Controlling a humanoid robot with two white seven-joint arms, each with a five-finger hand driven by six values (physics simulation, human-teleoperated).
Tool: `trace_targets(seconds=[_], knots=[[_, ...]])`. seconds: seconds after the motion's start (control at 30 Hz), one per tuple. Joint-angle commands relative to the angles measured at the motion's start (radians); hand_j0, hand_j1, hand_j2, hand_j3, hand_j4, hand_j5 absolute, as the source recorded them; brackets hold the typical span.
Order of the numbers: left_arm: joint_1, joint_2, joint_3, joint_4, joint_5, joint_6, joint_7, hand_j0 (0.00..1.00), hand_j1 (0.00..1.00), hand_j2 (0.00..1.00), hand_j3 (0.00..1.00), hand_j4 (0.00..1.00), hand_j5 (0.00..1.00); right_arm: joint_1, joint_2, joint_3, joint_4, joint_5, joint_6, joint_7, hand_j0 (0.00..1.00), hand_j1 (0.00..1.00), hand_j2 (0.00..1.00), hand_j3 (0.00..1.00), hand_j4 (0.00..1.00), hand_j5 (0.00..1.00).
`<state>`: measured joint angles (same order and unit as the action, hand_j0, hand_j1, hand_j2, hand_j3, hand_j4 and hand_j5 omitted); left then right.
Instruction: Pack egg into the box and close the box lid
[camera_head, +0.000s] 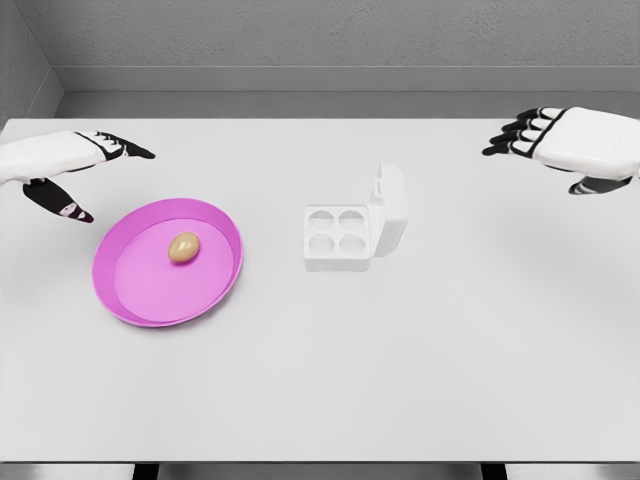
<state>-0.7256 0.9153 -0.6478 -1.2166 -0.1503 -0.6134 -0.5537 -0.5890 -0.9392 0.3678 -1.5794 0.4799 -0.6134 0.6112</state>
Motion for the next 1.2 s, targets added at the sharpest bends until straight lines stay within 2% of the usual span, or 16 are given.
trace_targets(seconds=[0.0, 0.1, 0.17, 0.23, 0.3, 0.4, 0.5, 0.6, 0.8, 1.07, 1.17], knots=[[0.000, 0.002, -0.001, -0.003, 0.006, 0.003, 0.000, 1.00, 1.00, 1.00, 1.00, 1.00, 1.00, 0.000, 0.007, 0.000, -0.002, 0.003, 0.003, 0.000, 1.00, 1.00, 1.00, 1.00, 1.00, 1.00], [0.000, 0.002, -0.003, -0.006, 0.006, 0.003, 0.000, 1.00, 1.00, 1.00, 1.00, 1.00, 1.00, 0.002, 0.007, -0.006, -0.002, -0.003, 0.003, 0.000, 1.00, 1.00, 1.00, 1.00, 1.00, 1.00], [-0.014, 0.004, -0.041, -0.026, 0.006, 0.003, -0.002, 1.00, 1.00, 1.00, 1.00, 1.00, 1.00, 0.002, 0.005, -0.009, -0.007, -0.009, 0.003, 0.000, 1.00, 1.00, 1.00, 1.00, 1.00, 1.00], [-0.035, -0.001, -0.122, -0.029, 0.006, 0.003, 0.000, 1.00, 1.00, 1.00, 1.00, 1.00, 1.00, 0.015, -0.007, -0.055, -0.008, -0.049, 0.003, 0.000, 1.00, 1.00, 1.00, 1.00, 1.00, 1.00], [-0.037, 0.000, -0.156, -0.064, 0.005, 0.003, 0.000, 1.00, 1.00, 1.00, 1.00, 1.00, 1.00, 0.032, -0.020, -0.096, -0.002, -0.052, 0.003, 0.000, 1.00, 1.00, 1.00, 1.00, 1.00, 1.00], [-0.037, -0.009, -0.185, -0.103, 0.006, 0.003, 0.001, 1.00, 1.00, 1.00, 1.00, 1.00, 1.00, 0.045, -0.018, -0.096, 0.002, -0.047, 0.003, 0.000, 1.00, 1.00, 1.00, 1.00, 1.00, 1.00], [-0.031, -0.015, -0.185, -0.107, 0.009, 0.003, 0.008, 1.00, 1.00, 1.00, 1.00, 1.00, 1.00, 0.048, -0.009, -0.036, 0.001, -0.049, 0.003, 0.000, 1.00, 1.00, 1.00, 1.00, 1.00, 1.00], [-0.003, -0.027, -0.184, -0.161, 0.006, 0.003, 0.003, 1.00, 1.00, 1.00, 1.00, 1.00, 1.00, 0.046, -0.006, -0.007, 0.001, -0.049, 0.003, 0.000, 1.00, 1.00, 1.00, 1.00, 1.00, 1.00], [0.002, -0.029, -0.185, -0.149, -0.005, 0.003, 0.001, 0.98, 0.98, 0.98, 0.98, 0.98, 0.98, 0.035, -0.009, -0.010, -0.002, -0.049, 0.003, 0.000, 1.00, 1.00, 1.00, 1.00, 1.00, 1.00], [0.002, -0.047, -0.201, -0.081, -0.026, 0.003, 0.001, 0.96, 0.96, 0.96, 0.96, 0.96, 0.96, 0.046, -0.012, -0.007, -0.010, -0.049, 0.003, 0.000, 1.00, 1.00, 1.00, 1.00, 1.00, 1.00], [0.000, -0.059, -0.199, -0.078, -0.035, 0.003, 0.001, 0.96, 0.96, 0.96, 0.96, 0.96, 0.96, 0.055, -0.012, 0.046, -0.011, -0.049, 0.003, 0.000, 1.00, 1.00, 1.00, 1.00, 1.00, 1.00]])
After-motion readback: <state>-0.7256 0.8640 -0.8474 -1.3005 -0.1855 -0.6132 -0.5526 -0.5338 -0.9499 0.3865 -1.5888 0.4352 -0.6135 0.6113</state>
